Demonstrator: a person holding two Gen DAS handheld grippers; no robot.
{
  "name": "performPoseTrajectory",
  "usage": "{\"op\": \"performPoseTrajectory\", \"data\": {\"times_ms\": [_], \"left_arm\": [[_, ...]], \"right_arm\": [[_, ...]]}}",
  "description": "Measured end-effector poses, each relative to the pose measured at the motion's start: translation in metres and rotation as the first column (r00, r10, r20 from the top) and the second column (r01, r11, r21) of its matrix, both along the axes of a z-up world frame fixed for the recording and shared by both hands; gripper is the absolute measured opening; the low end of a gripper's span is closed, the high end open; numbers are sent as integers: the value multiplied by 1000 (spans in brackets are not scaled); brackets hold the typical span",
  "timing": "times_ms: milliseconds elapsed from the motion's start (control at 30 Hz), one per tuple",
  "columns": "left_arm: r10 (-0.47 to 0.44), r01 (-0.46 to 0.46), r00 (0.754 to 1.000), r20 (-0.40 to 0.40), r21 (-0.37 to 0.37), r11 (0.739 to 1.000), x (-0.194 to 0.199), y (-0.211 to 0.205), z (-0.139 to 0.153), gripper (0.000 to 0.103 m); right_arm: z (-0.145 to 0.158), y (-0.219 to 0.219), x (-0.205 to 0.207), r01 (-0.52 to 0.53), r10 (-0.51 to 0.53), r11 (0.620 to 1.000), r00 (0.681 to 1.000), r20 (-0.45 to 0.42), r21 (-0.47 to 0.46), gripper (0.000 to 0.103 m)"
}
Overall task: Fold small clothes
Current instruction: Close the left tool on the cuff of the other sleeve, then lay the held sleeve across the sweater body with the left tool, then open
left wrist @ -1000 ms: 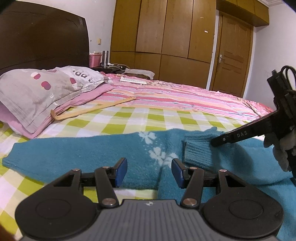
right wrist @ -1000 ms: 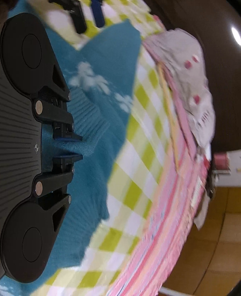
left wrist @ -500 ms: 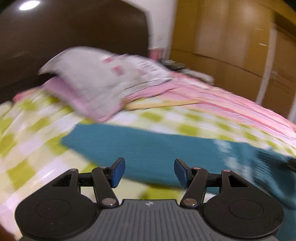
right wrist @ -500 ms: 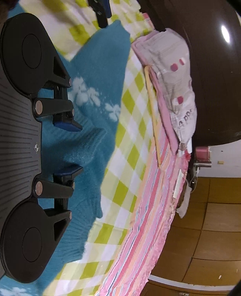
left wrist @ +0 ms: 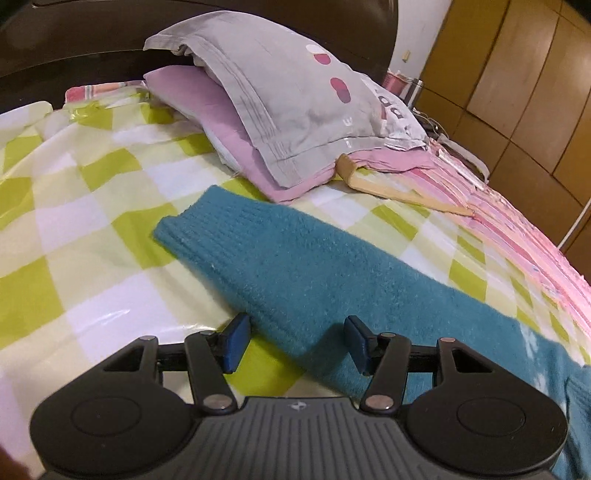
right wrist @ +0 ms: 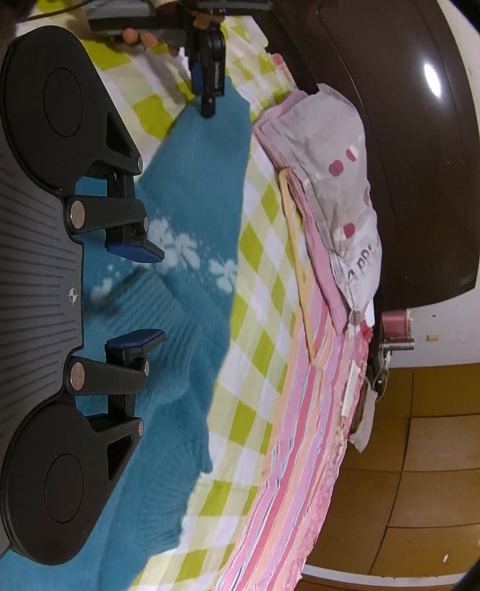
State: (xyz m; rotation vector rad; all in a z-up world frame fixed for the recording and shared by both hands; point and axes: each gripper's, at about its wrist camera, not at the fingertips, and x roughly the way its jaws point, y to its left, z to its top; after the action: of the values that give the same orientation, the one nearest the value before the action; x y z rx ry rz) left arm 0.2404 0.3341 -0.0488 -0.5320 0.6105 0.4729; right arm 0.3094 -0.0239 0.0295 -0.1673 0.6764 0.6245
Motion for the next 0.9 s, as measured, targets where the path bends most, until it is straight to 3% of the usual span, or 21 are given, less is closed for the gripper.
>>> {"op": "performPoseTrajectory", "data": {"times_ms": [67,167,233,467,667,767,833,900], "left_arm": [[6,-5,1000,17,-8,1000,3,4,0,53],[6,-6,1000,21,1,1000,5,7,1,36],[-5,7,999,47,-37,999,5,11,1,21],[-30,48,986,164,-107,993,1,15,12,17],[-206,224,944,257,-44,974,3,-20,32,17],[-376,369,895,240,74,926,8,-59,39,17],[-501,477,842,200,159,865,9,-91,40,18],[-604,576,781,157,194,794,9,-120,38,18]], "right_arm": [[-2,8,-2,-10,10,1000,1000,-3,-5,39],[-2,20,-5,-27,27,1000,1000,-5,-6,39],[0,28,-7,-37,37,999,999,-2,-7,39],[9,47,-13,-61,61,998,998,3,11,39],[16,52,-12,-45,45,998,999,-8,39,39],[19,50,-10,-20,21,998,1000,-11,52,39],[20,45,-8,7,-6,998,1000,-20,57,39],[21,42,-6,25,-24,998,1000,-20,52,39]]}}
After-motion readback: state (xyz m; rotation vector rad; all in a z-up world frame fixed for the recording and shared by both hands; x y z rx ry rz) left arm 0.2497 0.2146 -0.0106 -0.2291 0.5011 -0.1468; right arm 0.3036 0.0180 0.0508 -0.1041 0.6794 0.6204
